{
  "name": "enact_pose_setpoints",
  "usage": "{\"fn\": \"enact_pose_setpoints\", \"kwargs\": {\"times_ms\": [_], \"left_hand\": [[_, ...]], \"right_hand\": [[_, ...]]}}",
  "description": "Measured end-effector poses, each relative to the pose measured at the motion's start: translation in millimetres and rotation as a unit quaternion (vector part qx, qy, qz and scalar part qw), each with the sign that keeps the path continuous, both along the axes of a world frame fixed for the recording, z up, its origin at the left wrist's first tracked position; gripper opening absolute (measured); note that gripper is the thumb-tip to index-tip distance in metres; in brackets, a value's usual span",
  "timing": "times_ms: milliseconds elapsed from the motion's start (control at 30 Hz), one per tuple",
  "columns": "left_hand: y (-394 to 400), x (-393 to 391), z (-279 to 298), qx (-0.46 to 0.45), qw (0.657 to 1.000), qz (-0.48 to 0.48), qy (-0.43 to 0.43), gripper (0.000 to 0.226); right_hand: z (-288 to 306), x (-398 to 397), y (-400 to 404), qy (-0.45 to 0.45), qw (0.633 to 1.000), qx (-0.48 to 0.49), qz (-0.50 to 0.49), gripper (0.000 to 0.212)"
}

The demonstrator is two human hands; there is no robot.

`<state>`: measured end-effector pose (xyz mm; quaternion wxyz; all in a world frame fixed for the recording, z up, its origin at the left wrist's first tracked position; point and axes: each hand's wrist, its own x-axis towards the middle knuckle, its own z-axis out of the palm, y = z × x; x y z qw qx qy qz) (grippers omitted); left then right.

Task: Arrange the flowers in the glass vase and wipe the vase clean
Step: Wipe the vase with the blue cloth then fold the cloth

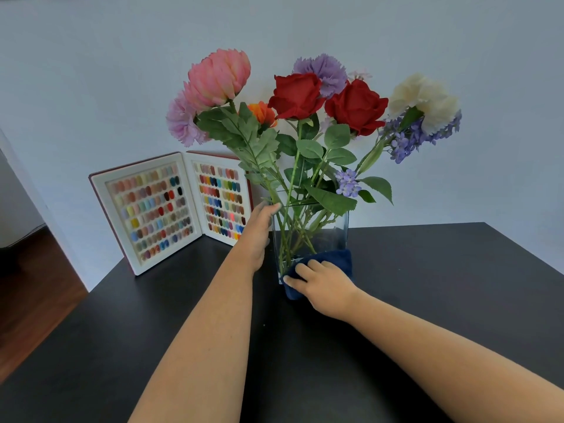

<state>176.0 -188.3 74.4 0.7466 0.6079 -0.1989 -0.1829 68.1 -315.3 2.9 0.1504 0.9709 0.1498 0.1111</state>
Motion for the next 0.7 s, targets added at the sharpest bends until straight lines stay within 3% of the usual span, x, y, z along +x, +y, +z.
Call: {"fn": "enact_pose_setpoints", "kwargs": {"times_ms": [167,267,700], "left_hand": [[1.1,2.6,-0.8,0.010,1.000,0.006,-0.010,0.090],[1.6,4.7,-1.4,0.011,1.000,0.008,-0.009,0.095],[1.8,6.7,-0.9,0.022,1.000,0.002,-0.004,0.076]], "right_hand": [[-2.2,-2.0,-4.8,0.010,1.000,-0.003,-0.020,0.052],[-0.3,-5.7,-9.7,0.018,0.999,0.008,-0.047,0.048],[12.4,-50.6,-56.6,0.032,0.961,0.020,-0.274,0.038]]}}
